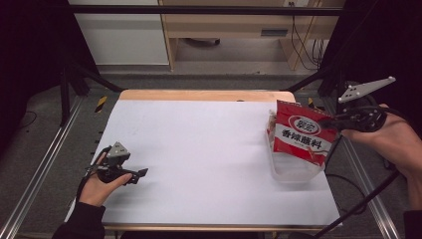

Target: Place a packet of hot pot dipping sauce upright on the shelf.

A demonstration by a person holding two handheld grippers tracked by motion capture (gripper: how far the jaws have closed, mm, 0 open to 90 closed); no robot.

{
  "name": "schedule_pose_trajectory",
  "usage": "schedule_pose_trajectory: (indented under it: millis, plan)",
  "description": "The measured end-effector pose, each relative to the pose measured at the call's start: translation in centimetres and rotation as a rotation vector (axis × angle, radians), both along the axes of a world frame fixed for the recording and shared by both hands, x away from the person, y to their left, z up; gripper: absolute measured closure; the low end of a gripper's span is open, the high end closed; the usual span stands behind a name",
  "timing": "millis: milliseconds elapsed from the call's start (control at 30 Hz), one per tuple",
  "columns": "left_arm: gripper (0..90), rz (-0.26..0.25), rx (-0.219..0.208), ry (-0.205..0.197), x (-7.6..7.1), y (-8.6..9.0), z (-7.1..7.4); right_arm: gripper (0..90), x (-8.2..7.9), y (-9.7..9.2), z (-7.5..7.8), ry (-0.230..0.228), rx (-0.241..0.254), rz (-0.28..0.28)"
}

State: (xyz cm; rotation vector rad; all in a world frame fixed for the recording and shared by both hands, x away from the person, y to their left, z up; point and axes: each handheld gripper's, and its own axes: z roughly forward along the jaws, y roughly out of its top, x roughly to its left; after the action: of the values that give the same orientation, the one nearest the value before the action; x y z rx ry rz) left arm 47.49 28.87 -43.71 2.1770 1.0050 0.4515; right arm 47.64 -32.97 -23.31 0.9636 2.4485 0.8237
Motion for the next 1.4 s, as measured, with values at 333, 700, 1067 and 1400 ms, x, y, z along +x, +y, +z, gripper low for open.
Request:
schedule_pose_trajectory:
  millis: [333, 700, 1067, 1400]
  plan:
    - [9.2, -0.001, 0.004, 0.005, 0.0, -0.1, -0.1, 90.0, 0.1, 0.2, -1.7, 0.007, 0.018, -0.012]
    - [9.2, -0.003, 0.008, 0.013, 0.0, -0.1, -0.3, 90.0, 0.4, -0.3, -4.1, 0.011, 0.071, -0.037]
    - [9.1, -0.001, 0.008, 0.012, 0.1, -0.1, -0.3, 90.0, 0.2, -0.5, -5.6, 0.011, 0.120, -0.044]
    - [9.0, -0.002, 0.007, 0.011, 0.0, -0.2, -0.3, 90.0, -0.4, -1.0, -5.9, 0.013, 0.123, -0.045]
